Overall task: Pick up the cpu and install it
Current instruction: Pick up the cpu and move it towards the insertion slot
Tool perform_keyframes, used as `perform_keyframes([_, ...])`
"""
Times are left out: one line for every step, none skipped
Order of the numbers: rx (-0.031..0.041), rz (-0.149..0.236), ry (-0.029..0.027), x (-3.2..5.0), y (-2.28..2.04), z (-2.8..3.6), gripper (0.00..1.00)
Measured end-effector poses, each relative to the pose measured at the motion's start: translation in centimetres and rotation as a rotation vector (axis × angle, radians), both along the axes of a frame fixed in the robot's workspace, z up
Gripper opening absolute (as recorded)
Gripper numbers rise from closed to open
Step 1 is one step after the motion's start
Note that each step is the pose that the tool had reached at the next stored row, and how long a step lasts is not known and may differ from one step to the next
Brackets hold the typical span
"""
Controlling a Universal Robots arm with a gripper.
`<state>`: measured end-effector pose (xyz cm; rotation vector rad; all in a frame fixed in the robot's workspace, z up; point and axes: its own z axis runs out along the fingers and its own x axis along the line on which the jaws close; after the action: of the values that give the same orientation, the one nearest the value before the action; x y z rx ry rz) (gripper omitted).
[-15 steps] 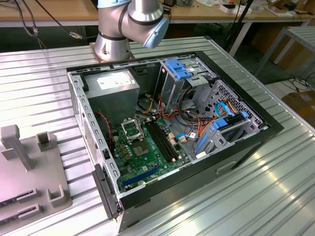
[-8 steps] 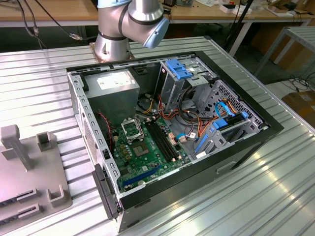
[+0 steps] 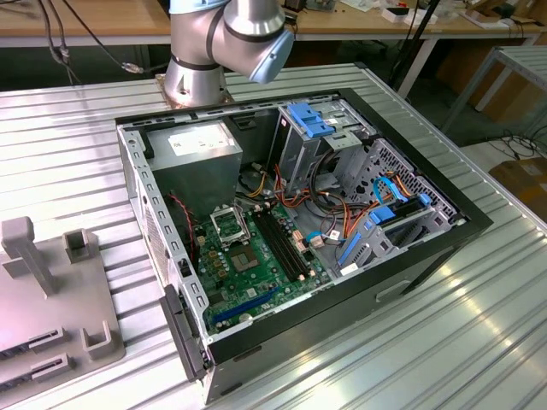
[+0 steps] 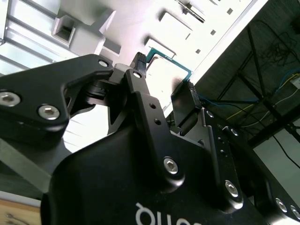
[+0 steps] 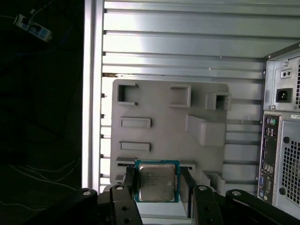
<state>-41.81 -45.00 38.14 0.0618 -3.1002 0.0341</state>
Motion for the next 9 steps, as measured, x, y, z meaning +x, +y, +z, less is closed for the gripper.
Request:
perform_keyframes([0.0,0.0,0.0001,0.15,0.0,0.0,0.47])
perform_keyframes([0.0,0.0,0.0,0.29,0.0,0.0,0.47])
perform_keyframes([0.0,0.0,0.0001,0.44,0.0,0.01,0.47])
perform_keyframes([0.0,0.0,0.0,0.59,0.0,0.0,0.47])
perform_keyframes([0.0001,0.0,0.0,0.83,0.0,0.0,0.47])
perform_keyframes([0.0001,0.0,-0.0001,0.98,0.0,-0.01,0.47])
perform_keyframes([0.0,0.0,-0.0001,1.13,0.0,-0.01,0.47])
perform_keyframes([0.0,0.0,0.0,1.31,0.0,0.0,0.47])
perform_keyframes([0.0,0.0,0.0,1.47,0.0,0.0,0.47])
